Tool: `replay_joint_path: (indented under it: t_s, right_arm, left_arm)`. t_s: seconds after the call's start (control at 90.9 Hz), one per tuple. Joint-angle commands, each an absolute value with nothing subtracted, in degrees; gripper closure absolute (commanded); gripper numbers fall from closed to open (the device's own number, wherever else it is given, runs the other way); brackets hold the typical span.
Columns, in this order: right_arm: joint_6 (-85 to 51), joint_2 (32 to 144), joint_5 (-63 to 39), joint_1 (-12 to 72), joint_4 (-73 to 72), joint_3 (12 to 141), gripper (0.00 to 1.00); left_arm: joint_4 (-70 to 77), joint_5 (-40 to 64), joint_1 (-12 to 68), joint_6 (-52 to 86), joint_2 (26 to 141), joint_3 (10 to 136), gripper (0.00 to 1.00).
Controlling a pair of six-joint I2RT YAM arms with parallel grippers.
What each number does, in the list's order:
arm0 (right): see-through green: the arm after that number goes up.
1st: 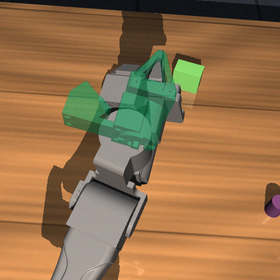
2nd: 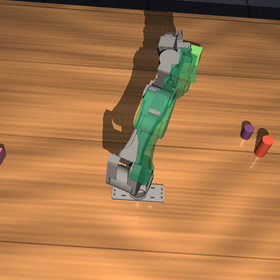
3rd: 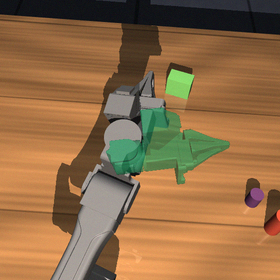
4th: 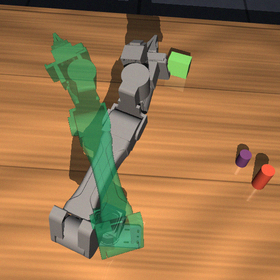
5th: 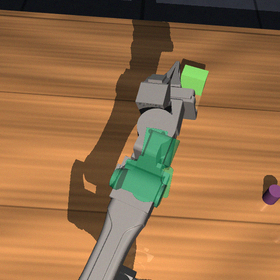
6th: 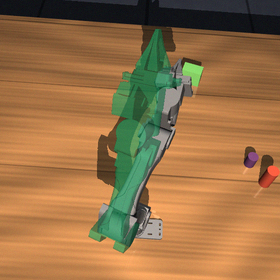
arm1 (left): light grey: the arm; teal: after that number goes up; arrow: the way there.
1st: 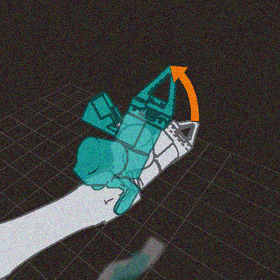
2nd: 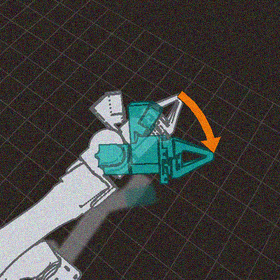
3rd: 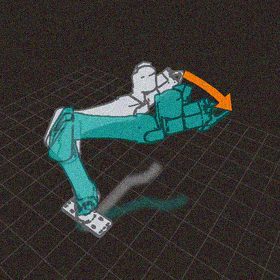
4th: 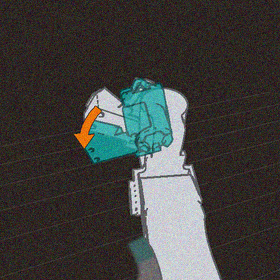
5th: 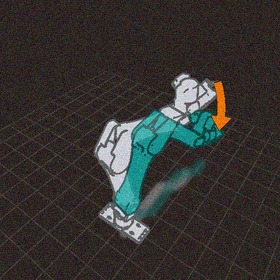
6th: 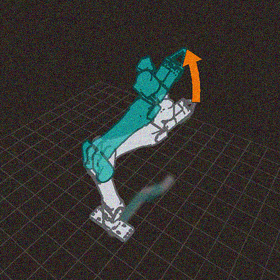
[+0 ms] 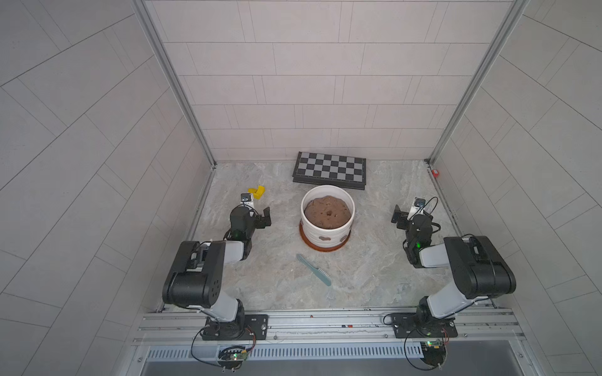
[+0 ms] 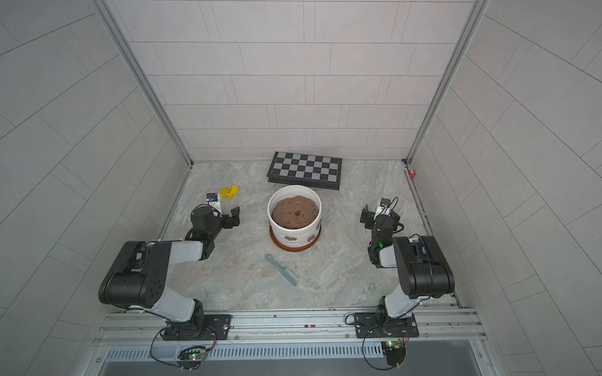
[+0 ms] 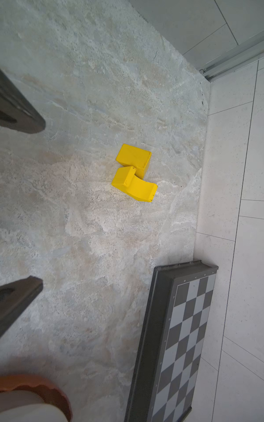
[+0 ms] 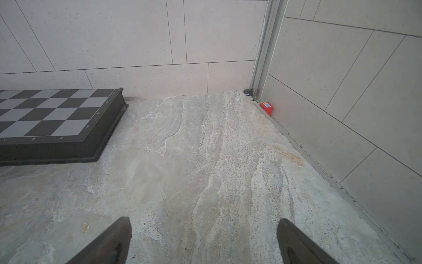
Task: Scrub the dried mud off the ceramic pot
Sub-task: Pick up the brush from the center of the board.
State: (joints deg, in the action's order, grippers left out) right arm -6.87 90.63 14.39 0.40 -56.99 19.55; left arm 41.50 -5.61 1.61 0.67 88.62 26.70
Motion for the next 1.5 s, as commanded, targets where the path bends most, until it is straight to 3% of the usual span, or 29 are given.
replay_joint_path:
  t_s: [0.0,0.517,0.715,0.847,1.046,1.189,1.321,1.486]
  right_arm:
    - [-7.05,89.56,14.83,0.71,-56.69,19.58,0.00]
    - [-6.89,88.86,14.22,0.71,-58.58,18.47,0.00]
    - [-5.38,71.83,15.26,3.26,-40.80,21.05,0.00]
    - [-9.35,58.83,8.60,3.61,-26.22,25.26,0.00]
    - [-16.60,48.84,-0.93,6.80,-11.18,29.68,0.00]
    - [-18.26,43.79,-3.52,12.39,2.88,33.17,0.00]
    - [-18.50,41.04,-6.25,17.48,14.75,36.77,0.00]
    - [-17.98,38.77,-7.25,23.99,24.34,38.01,0.00]
  left_arm:
    - [41.31,-5.32,1.24,0.97,87.67,25.93,0.00]
    - [41.50,-4.52,1.01,0.79,87.02,25.88,0.00]
    - [19.52,-6.00,2.31,1.52,71.84,32.64,0.00]
    - [11.87,-5.79,5.18,2.26,63.43,35.03,0.00]
    - [-4.22,-7.67,14.99,-1.55,58.55,42.58,0.00]
    - [-17.13,-17.94,28.24,-9.90,59.30,48.27,0.00]
    - [-31.85,-18.42,34.70,-8.92,60.71,54.42,0.00]
    - [-43.50,-11.64,41.27,-10.61,59.46,55.89,0.00]
